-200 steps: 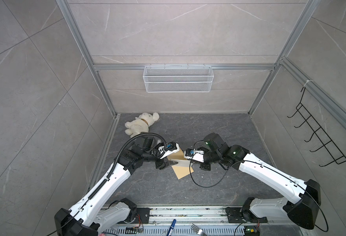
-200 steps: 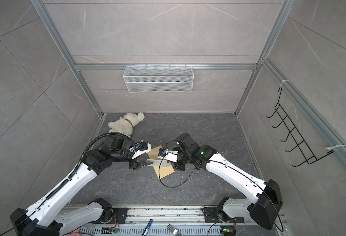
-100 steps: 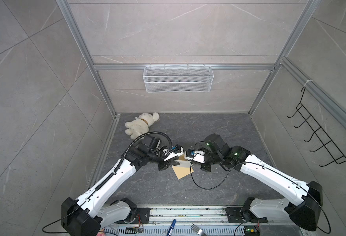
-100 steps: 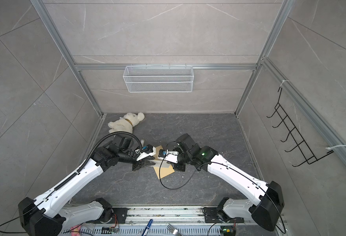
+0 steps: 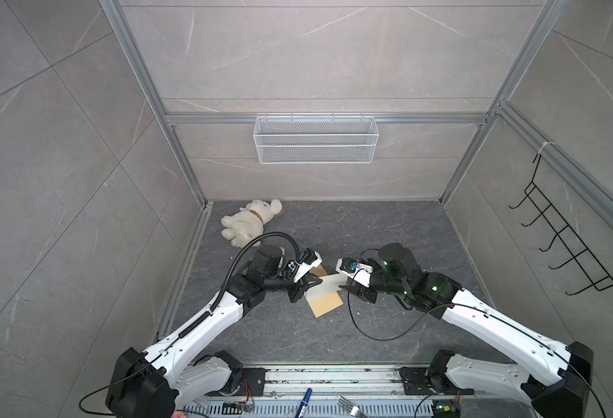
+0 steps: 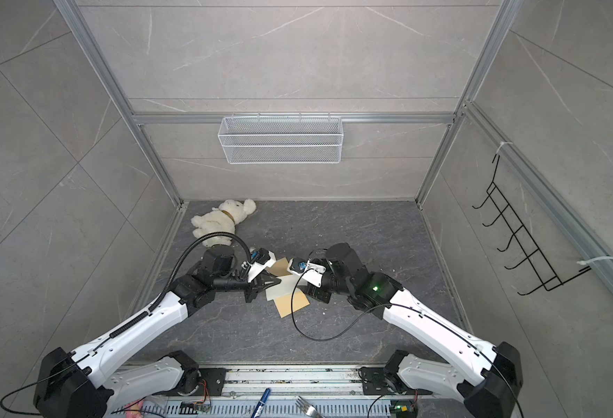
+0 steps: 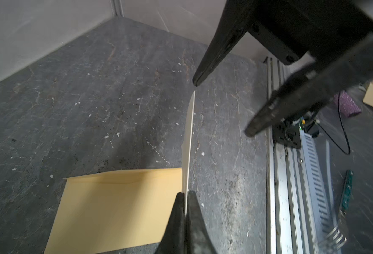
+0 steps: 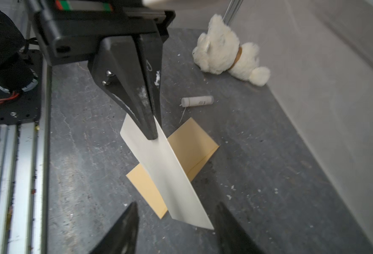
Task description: Place the letter into the envelope and seal it
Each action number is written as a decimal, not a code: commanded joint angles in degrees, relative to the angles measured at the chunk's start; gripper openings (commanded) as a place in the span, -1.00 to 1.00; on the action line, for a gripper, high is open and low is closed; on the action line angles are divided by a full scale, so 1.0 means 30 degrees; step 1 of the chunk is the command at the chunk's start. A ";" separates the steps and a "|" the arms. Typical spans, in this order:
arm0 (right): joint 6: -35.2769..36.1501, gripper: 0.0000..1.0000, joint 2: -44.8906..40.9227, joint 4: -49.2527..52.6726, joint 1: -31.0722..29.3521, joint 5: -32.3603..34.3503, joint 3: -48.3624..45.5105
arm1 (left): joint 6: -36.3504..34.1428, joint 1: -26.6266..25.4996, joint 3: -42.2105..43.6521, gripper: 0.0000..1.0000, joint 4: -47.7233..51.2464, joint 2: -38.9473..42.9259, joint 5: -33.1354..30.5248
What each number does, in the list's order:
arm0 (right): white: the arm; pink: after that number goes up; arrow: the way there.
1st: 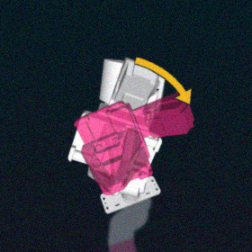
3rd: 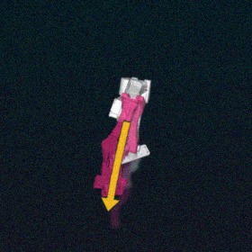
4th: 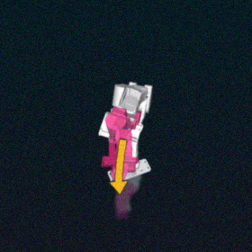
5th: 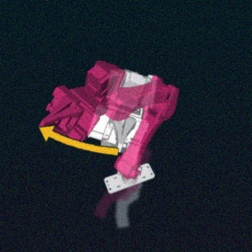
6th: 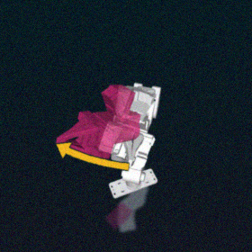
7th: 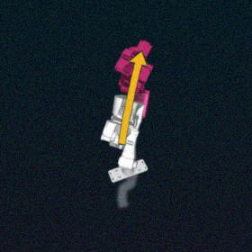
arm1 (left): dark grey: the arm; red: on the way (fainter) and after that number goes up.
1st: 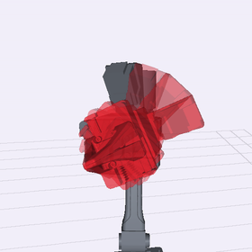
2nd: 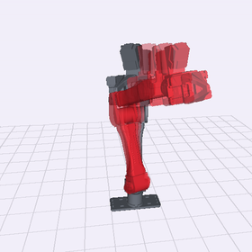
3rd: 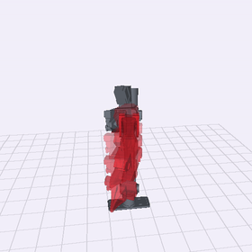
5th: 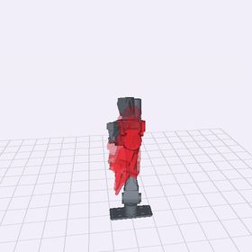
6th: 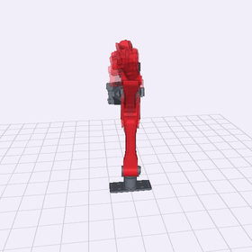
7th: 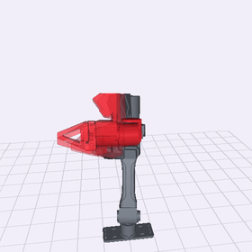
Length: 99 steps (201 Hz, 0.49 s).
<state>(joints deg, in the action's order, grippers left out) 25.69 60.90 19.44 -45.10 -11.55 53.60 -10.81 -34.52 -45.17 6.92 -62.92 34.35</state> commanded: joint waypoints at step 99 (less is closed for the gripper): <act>-1.7733 0.98 -0.3082 -1.4651 0.0952 0.3069 -0.6347 | 1.4976 -0.0090 0.2121 -1.00 -1.3164 0.1495 -0.4021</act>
<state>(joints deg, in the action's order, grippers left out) -13.17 51.99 -13.47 -43.68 -2.28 36.99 24.62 -34.52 -39.66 -22.98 -59.59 25.54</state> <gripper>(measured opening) 0.989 0.046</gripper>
